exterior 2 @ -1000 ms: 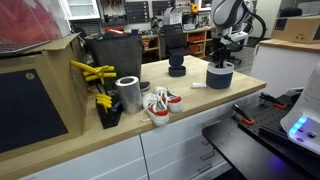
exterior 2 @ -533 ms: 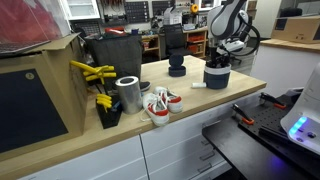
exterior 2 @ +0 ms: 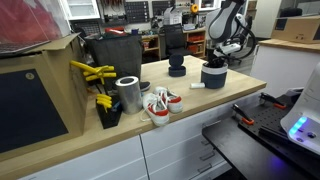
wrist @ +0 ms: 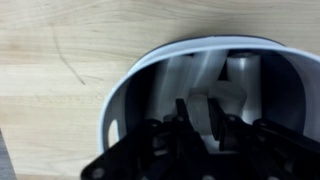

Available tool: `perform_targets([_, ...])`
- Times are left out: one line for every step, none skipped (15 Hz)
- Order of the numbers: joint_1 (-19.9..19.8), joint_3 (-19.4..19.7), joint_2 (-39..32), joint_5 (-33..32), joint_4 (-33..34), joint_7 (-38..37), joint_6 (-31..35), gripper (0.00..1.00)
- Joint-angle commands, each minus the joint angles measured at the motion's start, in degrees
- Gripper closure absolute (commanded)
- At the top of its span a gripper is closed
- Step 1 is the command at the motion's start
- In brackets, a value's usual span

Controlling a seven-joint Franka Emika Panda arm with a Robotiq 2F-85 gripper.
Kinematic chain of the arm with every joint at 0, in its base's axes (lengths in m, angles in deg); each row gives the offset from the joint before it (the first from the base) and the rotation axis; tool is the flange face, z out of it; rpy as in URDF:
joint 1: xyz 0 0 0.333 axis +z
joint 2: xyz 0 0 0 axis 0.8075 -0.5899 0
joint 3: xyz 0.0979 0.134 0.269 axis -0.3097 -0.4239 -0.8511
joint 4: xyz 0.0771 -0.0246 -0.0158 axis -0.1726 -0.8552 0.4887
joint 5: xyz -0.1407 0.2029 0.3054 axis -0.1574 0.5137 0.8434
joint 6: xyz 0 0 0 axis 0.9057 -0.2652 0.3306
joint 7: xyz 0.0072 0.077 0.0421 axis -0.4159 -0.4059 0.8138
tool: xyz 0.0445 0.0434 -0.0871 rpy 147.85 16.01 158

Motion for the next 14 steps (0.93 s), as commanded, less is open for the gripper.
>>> perform_targets([0.83,0.50,-0.67,1.27,0.44,0.95,0.18,0.96])
perform_targets([0.77,0.60,-0.16,1.11,0.41,1.39,-1.05,0.94])
perform_targets([0.65,0.73,0.50,0.86,0.32,2.04,-2.65,0.94])
perform_targets([0.61,0.89,0.81,0.57,0.29,2.24,-3.76,0.94])
perform_targets([0.82,1.40,0.82,-0.74,0.37,1.40,-5.16,0.94])
perform_targets([0.86,1.73,0.88,-1.62,0.46,0.92,-6.32,0.94])
perform_targets([0.81,2.13,1.01,-2.83,0.65,0.63,-7.83,0.94])
perform_targets([0.69,2.44,1.17,-3.81,0.80,0.57,-9.03,0.94])
perform_targets([0.48,2.77,1.43,-4.60,0.94,0.66,-9.87,0.94])
perform_targets([0.25,2.90,1.75,-4.72,1.21,1.01,-10.42,0.94])
perform_targets([0.05,2.93,2.16,-4.17,1.39,1.47,-10.96,0.94])
perform_targets([-0.23,2.73,2.91,-2.61,1.62,2.49,-11.70,0.94])
perform_targets([-0.50,2.55,3.54,-1.26,1.77,3.65,-12.30,0.94])
perform_targets([-0.84,2.13,4.50,1.03,1.81,5.15,-12.57,0.94])
